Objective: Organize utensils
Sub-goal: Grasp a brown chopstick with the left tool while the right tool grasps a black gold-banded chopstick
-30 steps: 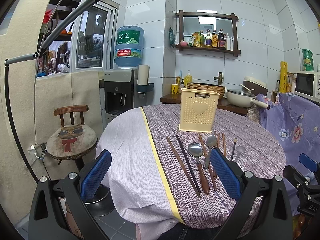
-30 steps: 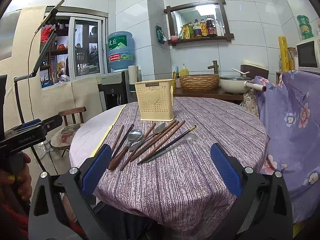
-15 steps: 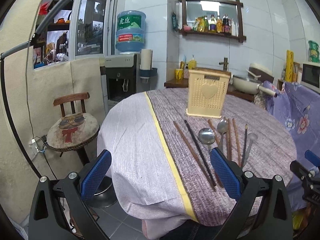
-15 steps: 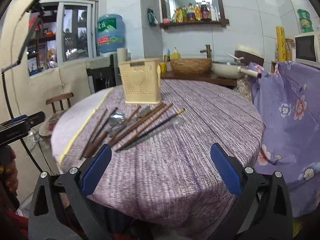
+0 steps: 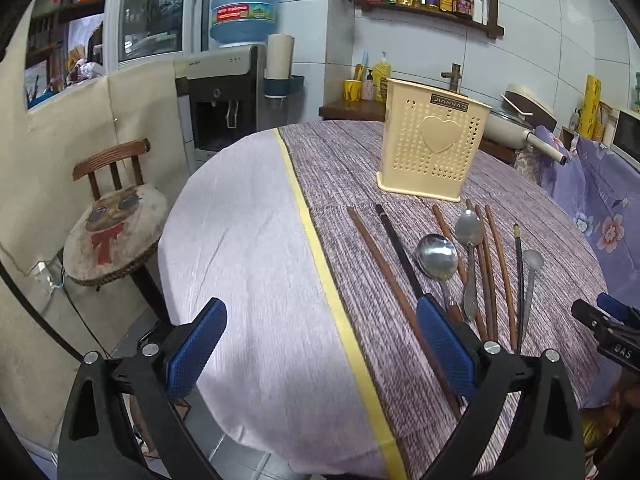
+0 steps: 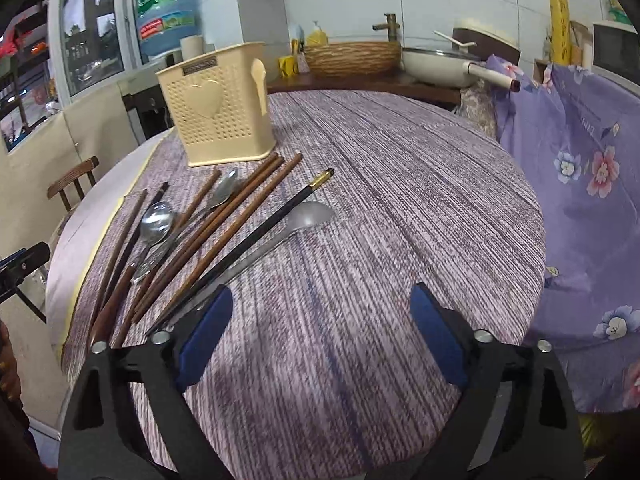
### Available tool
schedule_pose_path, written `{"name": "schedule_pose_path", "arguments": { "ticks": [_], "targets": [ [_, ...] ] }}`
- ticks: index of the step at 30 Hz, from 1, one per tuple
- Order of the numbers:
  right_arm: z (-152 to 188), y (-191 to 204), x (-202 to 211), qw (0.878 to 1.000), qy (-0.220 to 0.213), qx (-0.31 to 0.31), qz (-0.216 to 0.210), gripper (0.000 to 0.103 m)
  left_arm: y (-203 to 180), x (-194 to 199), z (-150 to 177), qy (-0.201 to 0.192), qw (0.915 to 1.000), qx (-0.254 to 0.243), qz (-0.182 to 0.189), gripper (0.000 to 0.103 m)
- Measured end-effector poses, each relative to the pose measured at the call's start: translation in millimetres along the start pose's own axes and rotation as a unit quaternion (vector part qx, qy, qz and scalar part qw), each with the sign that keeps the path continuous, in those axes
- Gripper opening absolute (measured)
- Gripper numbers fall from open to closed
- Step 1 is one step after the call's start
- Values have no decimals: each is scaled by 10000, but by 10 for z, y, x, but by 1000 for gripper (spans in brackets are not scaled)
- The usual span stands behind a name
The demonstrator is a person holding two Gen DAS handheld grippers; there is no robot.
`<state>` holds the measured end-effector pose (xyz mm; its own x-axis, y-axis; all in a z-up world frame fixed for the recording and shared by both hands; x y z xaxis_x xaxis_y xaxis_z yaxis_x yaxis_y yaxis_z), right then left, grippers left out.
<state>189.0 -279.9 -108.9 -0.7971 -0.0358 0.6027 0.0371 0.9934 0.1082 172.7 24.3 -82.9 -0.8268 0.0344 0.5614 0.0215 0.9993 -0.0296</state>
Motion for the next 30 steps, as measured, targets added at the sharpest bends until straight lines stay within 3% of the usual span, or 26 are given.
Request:
{"name": "schedule_pose_path", "arguments": {
  "ticks": [10,16,21,26,30],
  "targets": [
    [-324,123,-504,9983,501,-280,140,64,-22,-328,-229,153,9998,-96,25,91],
    [-358,103,-597,9977,508,-378,261,62,64,-436,-252,254,9997,-35,16,90],
    [-449,114,-697,9976,557,-366,171,62,30,-617,-306,544,9982,75,232,76],
    [-674,138,-882,9977,566,-328,152,47,-150,-820,-374,823,9953,22,506,59],
    [-774,108,-1066,9960,754,-459,166,40,-223,-991,-392,1090,9927,5,520,50]
  ]
}}
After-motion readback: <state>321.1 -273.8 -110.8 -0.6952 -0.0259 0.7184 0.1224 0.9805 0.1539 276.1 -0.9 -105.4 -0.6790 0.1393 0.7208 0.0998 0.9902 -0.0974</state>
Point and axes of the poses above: each gripper's, at about its wrist camera, not at the fingertips, and x roughly against the way its jaws point, y to its left, z to its underside, the point moved 7 cm from there along -x, roughly the way its jaws point, and after that the axes turned 3 degrees about -y, right-handed, at the moved point
